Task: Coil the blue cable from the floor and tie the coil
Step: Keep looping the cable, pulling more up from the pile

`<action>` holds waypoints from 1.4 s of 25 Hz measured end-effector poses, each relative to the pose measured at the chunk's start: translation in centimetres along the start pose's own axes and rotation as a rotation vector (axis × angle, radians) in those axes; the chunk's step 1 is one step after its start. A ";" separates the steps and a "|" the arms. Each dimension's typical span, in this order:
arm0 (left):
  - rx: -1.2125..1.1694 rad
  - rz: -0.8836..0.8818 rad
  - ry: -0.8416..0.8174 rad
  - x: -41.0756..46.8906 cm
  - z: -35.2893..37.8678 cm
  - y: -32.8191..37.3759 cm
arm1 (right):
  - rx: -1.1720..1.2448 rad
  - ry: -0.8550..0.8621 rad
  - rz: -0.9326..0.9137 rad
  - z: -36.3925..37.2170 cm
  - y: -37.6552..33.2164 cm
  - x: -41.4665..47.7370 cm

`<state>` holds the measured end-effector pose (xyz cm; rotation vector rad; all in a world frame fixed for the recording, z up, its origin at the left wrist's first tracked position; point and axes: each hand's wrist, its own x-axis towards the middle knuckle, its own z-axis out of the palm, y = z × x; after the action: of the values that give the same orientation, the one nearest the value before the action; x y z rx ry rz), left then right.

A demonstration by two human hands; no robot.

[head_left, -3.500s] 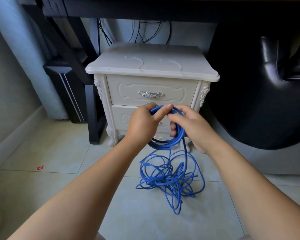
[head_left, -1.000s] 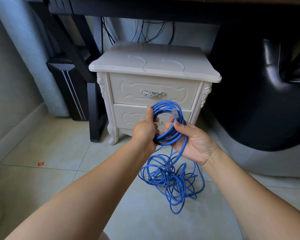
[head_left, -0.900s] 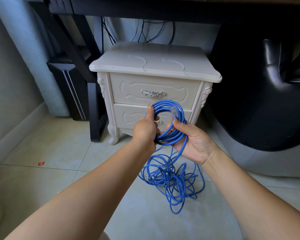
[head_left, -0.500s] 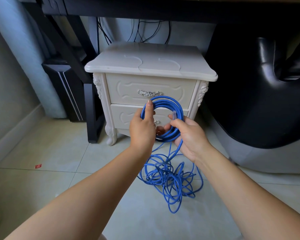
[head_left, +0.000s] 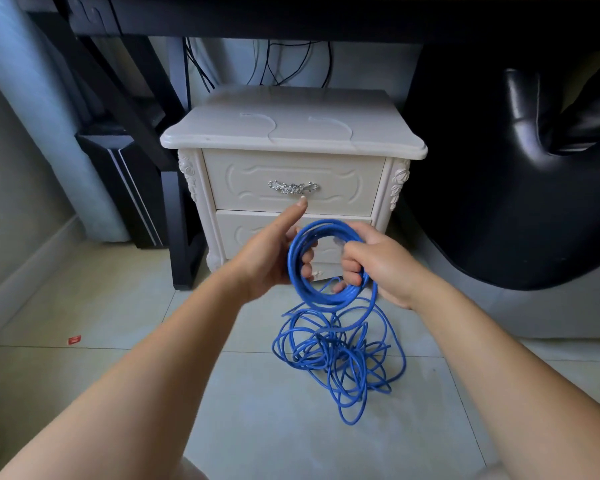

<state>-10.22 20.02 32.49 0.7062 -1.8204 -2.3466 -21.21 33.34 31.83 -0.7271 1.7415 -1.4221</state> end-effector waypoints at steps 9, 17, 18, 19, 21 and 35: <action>0.836 0.269 0.045 -0.3 1.6 -0.4 | -0.542 -0.101 -0.046 0.7 -1.3 -0.7; 0.489 0.316 0.164 0.1 0.9 -0.6 | -0.181 0.053 -0.081 0.4 -0.3 0.1; 0.429 0.311 0.196 0.1 0.9 -0.6 | -0.157 0.055 -0.085 0.4 -0.2 0.0; 0.383 0.309 0.221 0.2 0.9 -0.6 | -0.163 0.054 -0.073 0.4 -0.1 -0.1; 0.319 0.313 0.266 0.4 1.0 -0.7 | -0.182 0.065 -0.030 0.5 0.3 -0.3; 0.133 0.177 0.210 -0.1 3.2 -0.6 | 0.070 0.361 0.042 1.5 -0.3 0.2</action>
<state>-11.34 23.13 32.54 0.7409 -1.8742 -1.9771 -20.11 32.34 31.92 -0.4104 1.9515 -1.6535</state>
